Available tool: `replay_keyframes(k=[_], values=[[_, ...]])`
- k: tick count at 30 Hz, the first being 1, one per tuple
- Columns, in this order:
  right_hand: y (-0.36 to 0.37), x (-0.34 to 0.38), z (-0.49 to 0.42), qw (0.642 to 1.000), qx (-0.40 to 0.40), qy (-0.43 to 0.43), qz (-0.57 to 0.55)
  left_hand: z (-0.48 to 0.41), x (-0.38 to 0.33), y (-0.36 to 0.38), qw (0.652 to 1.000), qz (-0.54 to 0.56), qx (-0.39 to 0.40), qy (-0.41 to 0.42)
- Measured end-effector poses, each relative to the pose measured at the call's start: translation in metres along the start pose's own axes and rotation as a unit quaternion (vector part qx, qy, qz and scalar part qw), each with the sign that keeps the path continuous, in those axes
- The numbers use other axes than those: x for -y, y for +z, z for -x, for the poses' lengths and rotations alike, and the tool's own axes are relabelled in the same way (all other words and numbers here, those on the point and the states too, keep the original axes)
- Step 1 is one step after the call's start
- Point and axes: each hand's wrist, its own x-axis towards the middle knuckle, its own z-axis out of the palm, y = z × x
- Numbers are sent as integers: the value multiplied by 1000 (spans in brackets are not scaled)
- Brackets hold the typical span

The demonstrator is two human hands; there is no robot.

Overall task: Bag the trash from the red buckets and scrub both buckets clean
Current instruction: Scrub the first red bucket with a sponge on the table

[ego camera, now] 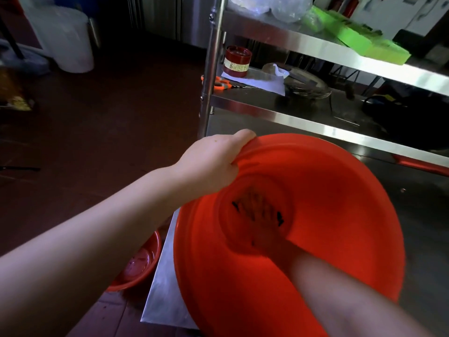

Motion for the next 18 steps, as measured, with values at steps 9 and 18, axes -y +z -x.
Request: replay_keyframes(k=[9,18], values=[[-6,2,2,974,29,-214,67,-2,-2,-2,998,-24,51,-14],[5,28,31,979,123,-150,57,-1,-16,3,997,-65,47,10]])
